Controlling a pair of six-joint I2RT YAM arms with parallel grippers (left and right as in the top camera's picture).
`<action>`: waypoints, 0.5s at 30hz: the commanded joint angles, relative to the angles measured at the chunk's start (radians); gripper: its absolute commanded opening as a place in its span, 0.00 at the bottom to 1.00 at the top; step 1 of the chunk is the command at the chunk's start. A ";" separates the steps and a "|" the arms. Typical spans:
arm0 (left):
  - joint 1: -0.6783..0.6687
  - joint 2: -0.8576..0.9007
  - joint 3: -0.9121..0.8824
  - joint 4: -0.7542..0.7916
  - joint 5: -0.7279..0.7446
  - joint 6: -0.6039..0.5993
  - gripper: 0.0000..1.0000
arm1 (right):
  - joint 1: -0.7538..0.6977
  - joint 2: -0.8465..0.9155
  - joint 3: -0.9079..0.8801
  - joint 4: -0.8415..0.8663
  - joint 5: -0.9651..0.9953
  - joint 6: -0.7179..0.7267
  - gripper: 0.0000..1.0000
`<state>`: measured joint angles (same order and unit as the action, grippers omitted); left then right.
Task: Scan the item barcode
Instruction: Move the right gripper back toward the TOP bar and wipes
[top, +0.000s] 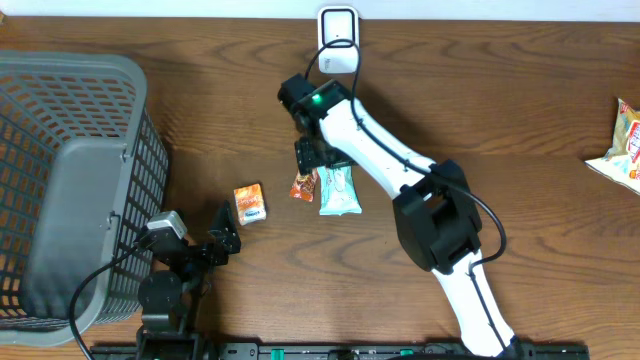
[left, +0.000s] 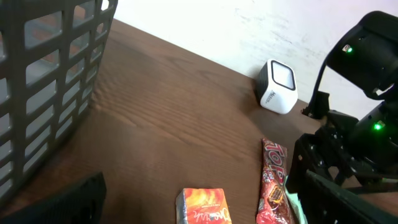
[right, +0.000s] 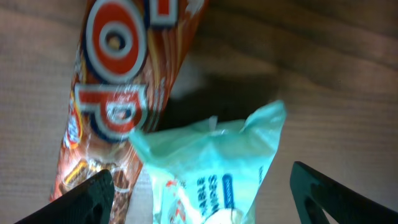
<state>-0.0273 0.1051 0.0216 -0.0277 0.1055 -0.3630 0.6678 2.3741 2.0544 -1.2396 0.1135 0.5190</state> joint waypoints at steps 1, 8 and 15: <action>0.005 0.000 -0.018 -0.032 0.009 -0.009 0.98 | 0.035 -0.005 0.003 -0.029 0.076 0.008 0.82; 0.005 0.000 -0.018 -0.032 0.009 -0.009 0.98 | 0.074 -0.005 -0.105 -0.002 0.190 0.028 0.69; 0.005 0.000 -0.018 -0.032 0.010 -0.009 0.98 | 0.114 -0.005 -0.235 0.079 0.349 0.086 0.61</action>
<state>-0.0273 0.1051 0.0216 -0.0277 0.1055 -0.3630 0.7620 2.3566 1.8896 -1.1969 0.3435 0.5690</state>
